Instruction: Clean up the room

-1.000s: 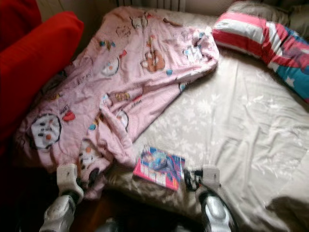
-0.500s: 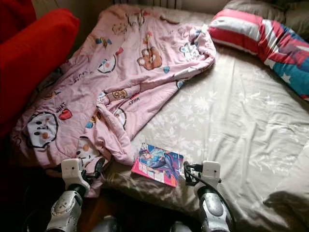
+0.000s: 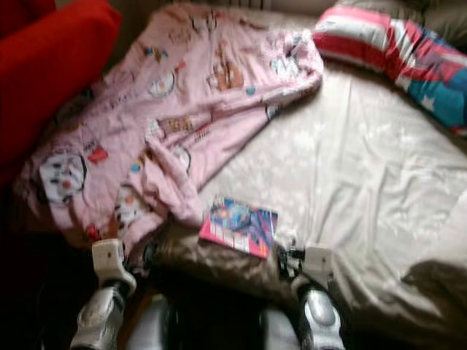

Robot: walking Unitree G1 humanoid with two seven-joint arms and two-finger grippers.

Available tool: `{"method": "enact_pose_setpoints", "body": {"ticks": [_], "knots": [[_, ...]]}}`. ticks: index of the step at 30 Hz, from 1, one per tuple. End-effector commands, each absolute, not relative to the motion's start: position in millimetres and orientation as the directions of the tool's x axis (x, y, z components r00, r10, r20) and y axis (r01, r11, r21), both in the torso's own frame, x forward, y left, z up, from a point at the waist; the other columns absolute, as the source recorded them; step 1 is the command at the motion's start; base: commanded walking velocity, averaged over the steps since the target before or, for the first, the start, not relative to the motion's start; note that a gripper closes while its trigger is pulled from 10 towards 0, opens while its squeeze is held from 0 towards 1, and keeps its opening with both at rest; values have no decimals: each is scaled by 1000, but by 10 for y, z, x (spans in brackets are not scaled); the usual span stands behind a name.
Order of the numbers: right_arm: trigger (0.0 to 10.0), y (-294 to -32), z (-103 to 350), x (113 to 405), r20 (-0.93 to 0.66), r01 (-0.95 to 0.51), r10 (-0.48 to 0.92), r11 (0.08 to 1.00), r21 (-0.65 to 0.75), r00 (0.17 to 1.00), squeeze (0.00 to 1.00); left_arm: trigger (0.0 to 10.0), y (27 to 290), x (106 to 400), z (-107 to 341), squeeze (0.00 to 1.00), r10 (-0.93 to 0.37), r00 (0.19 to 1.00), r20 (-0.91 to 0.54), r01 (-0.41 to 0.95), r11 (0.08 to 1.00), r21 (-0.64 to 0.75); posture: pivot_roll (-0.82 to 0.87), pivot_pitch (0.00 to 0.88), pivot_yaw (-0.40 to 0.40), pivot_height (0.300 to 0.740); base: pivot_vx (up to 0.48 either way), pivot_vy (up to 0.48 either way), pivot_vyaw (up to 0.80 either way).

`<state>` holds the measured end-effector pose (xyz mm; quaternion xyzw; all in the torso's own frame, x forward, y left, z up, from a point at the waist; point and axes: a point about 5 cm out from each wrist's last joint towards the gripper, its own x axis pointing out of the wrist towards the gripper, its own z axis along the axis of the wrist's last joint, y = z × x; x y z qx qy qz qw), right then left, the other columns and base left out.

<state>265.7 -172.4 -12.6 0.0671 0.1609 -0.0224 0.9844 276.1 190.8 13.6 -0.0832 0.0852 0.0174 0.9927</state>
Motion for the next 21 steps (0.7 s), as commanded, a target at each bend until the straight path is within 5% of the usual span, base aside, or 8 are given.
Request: {"method": "enact_pose_setpoints", "body": {"ticks": [1,21], "knots": [[10000,-1707,-176,2611,-347,64,-17,990,125,938,0,10000,1914,2738,96,0,24,980,-197,-59,983,-174,-58,253,2,636,0,0,0],[10000,-1646,-181,2622,-355,27,27,989,147,935,0,10000,1911,2788,150,0,-8,983,-181,-24,985,-171,-54,274,2,636,0,0,0]]}}
